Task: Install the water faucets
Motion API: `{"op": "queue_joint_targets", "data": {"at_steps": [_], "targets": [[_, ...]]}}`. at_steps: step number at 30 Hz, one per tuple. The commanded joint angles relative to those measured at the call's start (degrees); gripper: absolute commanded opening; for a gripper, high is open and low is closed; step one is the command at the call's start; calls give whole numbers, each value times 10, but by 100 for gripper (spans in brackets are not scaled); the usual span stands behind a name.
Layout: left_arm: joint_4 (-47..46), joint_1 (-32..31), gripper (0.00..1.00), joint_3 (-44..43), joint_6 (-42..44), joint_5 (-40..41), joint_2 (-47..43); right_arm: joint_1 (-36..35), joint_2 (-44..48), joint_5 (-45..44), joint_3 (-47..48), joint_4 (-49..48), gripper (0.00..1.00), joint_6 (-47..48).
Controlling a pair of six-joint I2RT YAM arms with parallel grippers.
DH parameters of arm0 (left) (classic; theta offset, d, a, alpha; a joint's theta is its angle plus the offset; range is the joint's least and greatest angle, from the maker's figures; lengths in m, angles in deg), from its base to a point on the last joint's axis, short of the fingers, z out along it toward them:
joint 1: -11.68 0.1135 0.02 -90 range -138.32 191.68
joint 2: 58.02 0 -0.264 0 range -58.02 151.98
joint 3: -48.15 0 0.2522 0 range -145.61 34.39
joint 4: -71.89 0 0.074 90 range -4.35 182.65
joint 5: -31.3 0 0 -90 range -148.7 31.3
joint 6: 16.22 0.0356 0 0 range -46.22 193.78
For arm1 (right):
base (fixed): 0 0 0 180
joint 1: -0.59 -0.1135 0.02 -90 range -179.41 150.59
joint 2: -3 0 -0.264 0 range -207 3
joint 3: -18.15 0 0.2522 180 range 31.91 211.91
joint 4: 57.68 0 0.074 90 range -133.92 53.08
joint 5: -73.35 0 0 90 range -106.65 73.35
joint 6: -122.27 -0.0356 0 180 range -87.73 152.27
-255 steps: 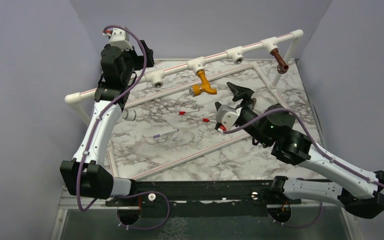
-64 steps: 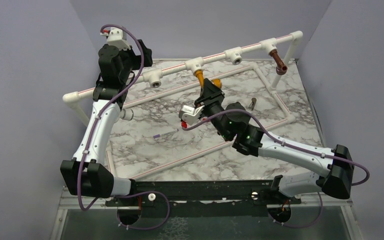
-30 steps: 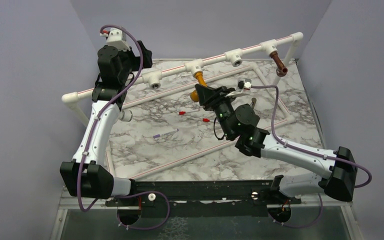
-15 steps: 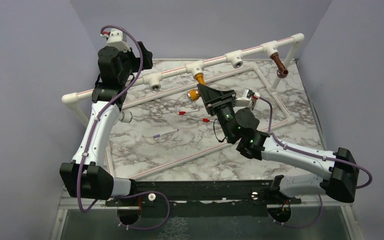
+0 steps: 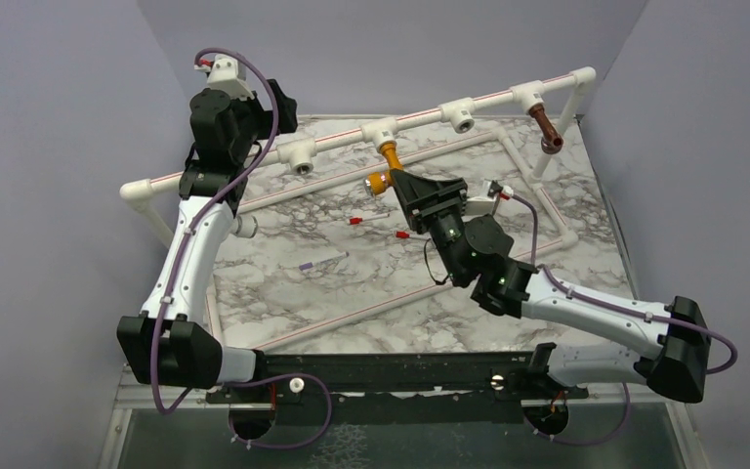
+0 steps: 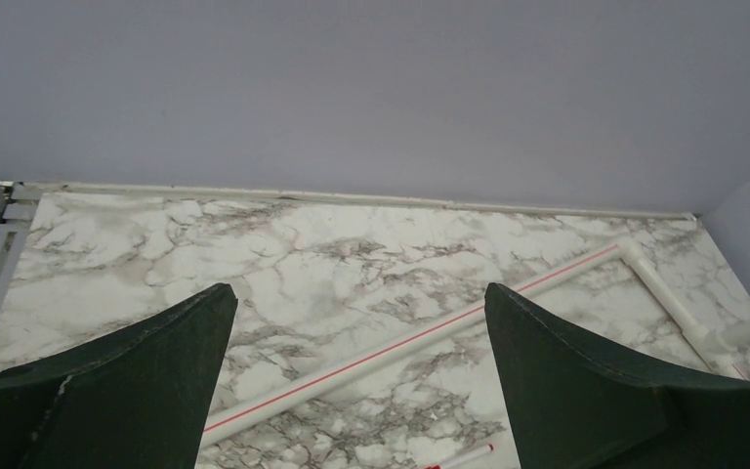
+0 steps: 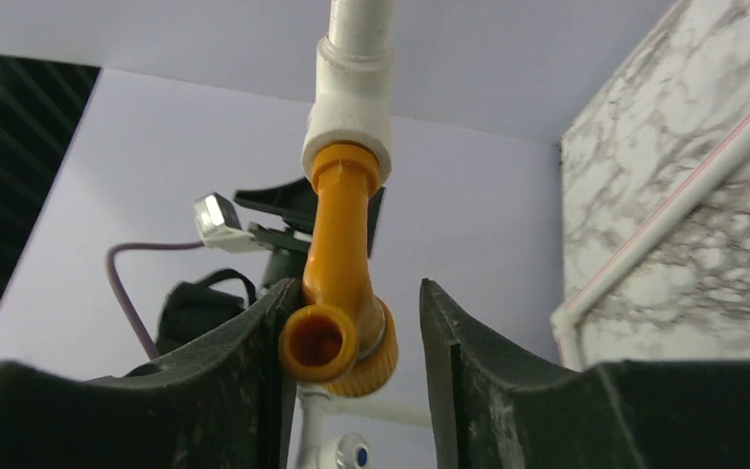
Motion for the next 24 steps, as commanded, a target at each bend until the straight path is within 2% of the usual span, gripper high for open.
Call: {"op": "queue_joint_targets", "data": {"at_steps": [1,4,8,11,14,20,24], "targets": [[64,30,99,39,-3,-12,37,-11,53,-42,-42,27,60,45],[64,31,99,39,-4,-12,38,-11,68,-35,-46,32,75,82],[64,31,99,39,-4,-12,37,-11,99,-35,-42,71,84,129],[64,31,99,39,-4,-12,37,-11,126,-36,-38,81,85,209],[64,32,99,39,-4,-13,37,-11,145,-21,-20,97,84,328],[64,32,99,39,-5,-14,37,-11,164,56,20,115,84,600],[62,31,99,39,-5,-15,38,-11,150,123,78,185,84,768]]}}
